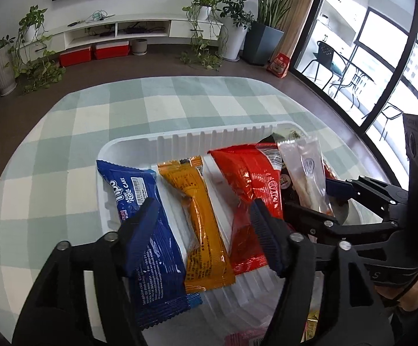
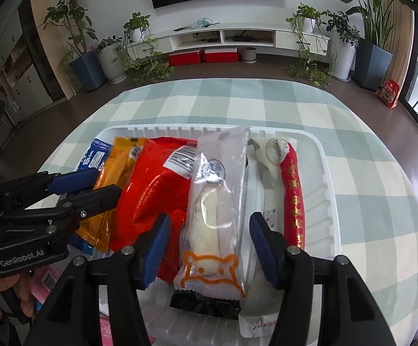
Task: Organize snacks
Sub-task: 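Lower both packets into the tray and open both tools, then move both open tools back toward the remaining snacks on the table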
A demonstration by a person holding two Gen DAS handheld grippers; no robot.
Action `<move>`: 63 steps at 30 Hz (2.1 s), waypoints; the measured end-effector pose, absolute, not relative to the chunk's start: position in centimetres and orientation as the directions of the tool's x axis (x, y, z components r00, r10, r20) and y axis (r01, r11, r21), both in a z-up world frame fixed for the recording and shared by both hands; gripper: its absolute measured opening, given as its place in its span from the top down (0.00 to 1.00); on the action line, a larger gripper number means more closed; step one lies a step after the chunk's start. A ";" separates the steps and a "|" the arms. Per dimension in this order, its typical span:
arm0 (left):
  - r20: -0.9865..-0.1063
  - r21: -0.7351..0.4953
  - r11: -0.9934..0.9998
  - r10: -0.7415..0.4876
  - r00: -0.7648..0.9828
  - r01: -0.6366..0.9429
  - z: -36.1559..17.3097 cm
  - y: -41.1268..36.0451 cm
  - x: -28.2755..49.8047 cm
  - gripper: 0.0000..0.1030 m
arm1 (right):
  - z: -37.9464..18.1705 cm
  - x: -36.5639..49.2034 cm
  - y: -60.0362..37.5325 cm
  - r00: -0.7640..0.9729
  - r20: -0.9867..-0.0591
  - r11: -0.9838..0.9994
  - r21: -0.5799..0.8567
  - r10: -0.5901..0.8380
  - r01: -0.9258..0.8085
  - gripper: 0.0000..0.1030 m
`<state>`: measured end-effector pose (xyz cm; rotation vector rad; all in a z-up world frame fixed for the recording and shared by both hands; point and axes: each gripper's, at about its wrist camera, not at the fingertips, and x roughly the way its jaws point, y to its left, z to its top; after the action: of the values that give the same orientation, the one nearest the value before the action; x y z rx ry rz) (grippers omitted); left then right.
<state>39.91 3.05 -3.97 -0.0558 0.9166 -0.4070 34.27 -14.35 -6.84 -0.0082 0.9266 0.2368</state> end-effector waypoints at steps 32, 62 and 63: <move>-0.373 -0.060 0.966 -0.255 0.892 0.251 8.3 6.7 18.5 0.00 | 6.2 19.9 -17.9 0.879 -0.394 0.962 0.068 0.270 -0.265 0.00; -0.757 -0.131 0.905 -0.355 0.549 0.405 -4.1 1.9 10.7 0.01 | -7.2 5.9 -19.9 0.541 -0.754 0.916 0.392 0.373 -0.085 0.00; -0.771 -0.129 0.904 -0.350 0.532 0.408 -4.3 1.8 11.6 0.02 | -7.1 5.9 -19.8 0.540 -0.753 0.916 0.389 0.376 -0.095 0.00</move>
<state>11.61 1.80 -4.28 0.0699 0.9030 -0.4520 5.90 -19.76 -7.15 0.3204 0.9638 0.2852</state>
